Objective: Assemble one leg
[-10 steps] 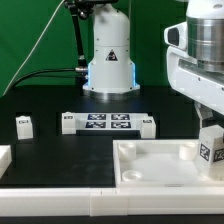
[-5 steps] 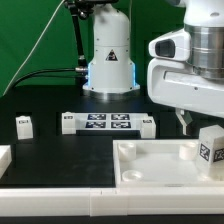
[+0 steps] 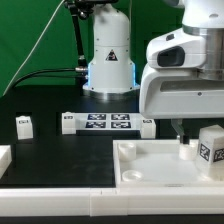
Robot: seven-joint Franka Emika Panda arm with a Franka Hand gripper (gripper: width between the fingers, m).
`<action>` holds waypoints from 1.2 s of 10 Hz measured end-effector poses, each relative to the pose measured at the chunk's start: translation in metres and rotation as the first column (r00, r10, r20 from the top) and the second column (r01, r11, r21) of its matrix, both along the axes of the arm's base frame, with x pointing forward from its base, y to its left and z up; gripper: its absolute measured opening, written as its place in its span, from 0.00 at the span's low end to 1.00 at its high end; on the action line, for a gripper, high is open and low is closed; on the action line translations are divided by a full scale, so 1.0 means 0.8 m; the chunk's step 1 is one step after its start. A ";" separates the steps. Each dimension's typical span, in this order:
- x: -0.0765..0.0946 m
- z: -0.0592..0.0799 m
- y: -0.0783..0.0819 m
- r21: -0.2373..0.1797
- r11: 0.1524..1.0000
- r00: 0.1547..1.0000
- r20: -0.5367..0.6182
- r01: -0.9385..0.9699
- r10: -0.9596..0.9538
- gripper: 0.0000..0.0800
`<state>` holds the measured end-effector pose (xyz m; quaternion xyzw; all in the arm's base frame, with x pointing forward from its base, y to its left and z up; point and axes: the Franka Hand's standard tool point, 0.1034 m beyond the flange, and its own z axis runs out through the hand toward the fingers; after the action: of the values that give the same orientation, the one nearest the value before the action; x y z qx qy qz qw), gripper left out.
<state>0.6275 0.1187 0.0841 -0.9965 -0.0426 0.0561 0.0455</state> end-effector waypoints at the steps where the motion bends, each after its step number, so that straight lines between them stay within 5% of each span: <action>1: 0.000 0.001 0.000 0.005 0.996 0.996 0.006 -0.090 0.089 0.81; 3: 0.000 0.000 0.000 0.015 0.986 0.986 0.014 -0.164 0.164 0.81; 4: 0.000 0.000 0.000 0.015 0.986 0.986 0.013 -0.164 0.164 0.66; 5: 0.000 0.000 0.000 0.015 0.986 0.986 0.013 -0.164 0.164 0.66; 7: 0.001 0.000 -0.001 0.014 0.987 0.987 0.014 -0.163 0.163 0.36; 10: 0.000 0.000 -0.001 0.010 0.993 0.993 0.010 -0.119 0.119 0.36; 12: -0.001 -0.001 -0.001 -0.012 0.995 0.995 0.007 0.103 -0.103 0.36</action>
Offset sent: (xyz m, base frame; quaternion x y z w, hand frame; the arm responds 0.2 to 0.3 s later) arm 0.0000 0.0000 0.0000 0.0000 0.0000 0.0000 1.0000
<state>0.6264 0.1175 0.0834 -0.9978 0.0092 0.0507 0.0422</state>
